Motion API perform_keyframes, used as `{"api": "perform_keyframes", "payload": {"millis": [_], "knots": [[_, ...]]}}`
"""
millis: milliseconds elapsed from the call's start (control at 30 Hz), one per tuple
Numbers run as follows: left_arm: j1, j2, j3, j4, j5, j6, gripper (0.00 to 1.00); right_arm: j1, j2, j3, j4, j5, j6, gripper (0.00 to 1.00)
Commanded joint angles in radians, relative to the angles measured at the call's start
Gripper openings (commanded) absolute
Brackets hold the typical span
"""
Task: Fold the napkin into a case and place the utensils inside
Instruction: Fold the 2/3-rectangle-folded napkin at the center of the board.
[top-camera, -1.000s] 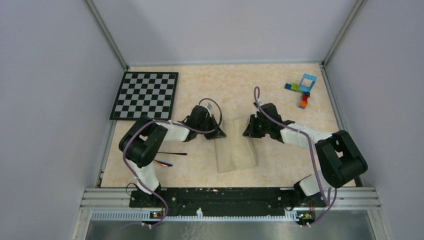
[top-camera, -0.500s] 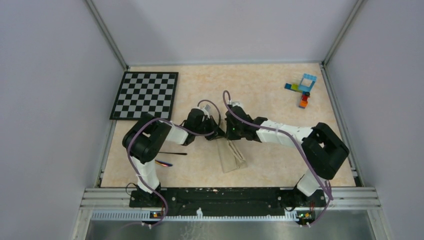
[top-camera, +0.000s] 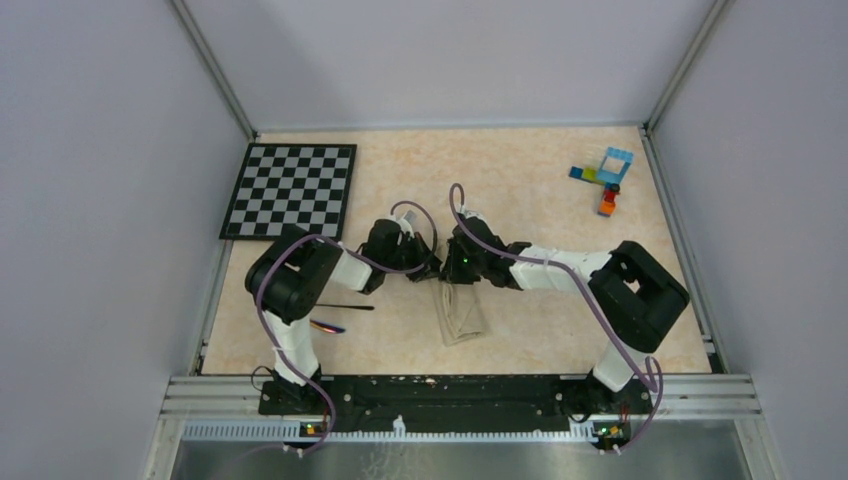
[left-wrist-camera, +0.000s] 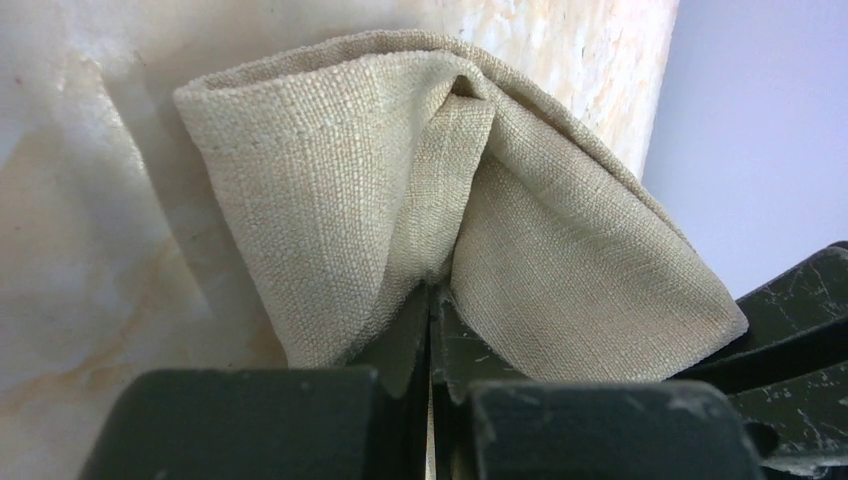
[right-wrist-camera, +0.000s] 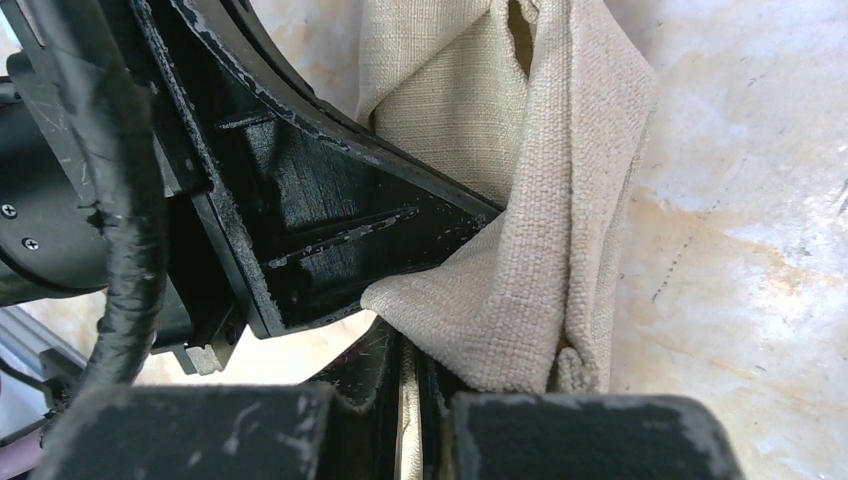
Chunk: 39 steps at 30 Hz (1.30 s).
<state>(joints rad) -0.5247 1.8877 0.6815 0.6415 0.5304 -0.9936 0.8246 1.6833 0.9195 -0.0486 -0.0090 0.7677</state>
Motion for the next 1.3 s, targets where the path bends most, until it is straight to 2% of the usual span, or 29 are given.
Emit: {"api": "perform_keyframes", "payload": {"millis": [0,67,267,433,567,767,867,1267], "knots": [[-0.001,-0.044,-0.005,-0.108,0.009,0.061,0.00,-0.003,-0.011,-0.021,0.116,-0.039,0.036,0.00],[0.001,-0.082,0.003,-0.149,0.013,0.078,0.02,-0.010,-0.025,-0.034,0.120,-0.033,0.037,0.00],[0.003,-0.238,0.048,-0.315,-0.029,0.182,0.29,-0.039,-0.043,-0.056,0.119,-0.038,0.018,0.00],[0.029,-0.361,0.041,-0.454,-0.094,0.233,0.36,-0.043,-0.046,-0.050,0.123,-0.043,0.009,0.00],[0.041,-0.400,0.006,-0.513,-0.136,0.230,0.31,-0.042,-0.037,-0.042,0.131,-0.054,0.003,0.00],[0.041,-0.276,-0.015,-0.433,-0.047,0.222,0.31,-0.038,-0.025,-0.032,0.139,-0.068,0.004,0.00],[0.041,-0.228,-0.010,-0.422,-0.055,0.222,0.18,-0.028,-0.022,-0.021,0.138,-0.068,-0.001,0.00],[0.041,-0.199,-0.012,-0.427,-0.092,0.234,0.09,0.000,0.046,0.001,0.163,-0.092,-0.002,0.00]]}}
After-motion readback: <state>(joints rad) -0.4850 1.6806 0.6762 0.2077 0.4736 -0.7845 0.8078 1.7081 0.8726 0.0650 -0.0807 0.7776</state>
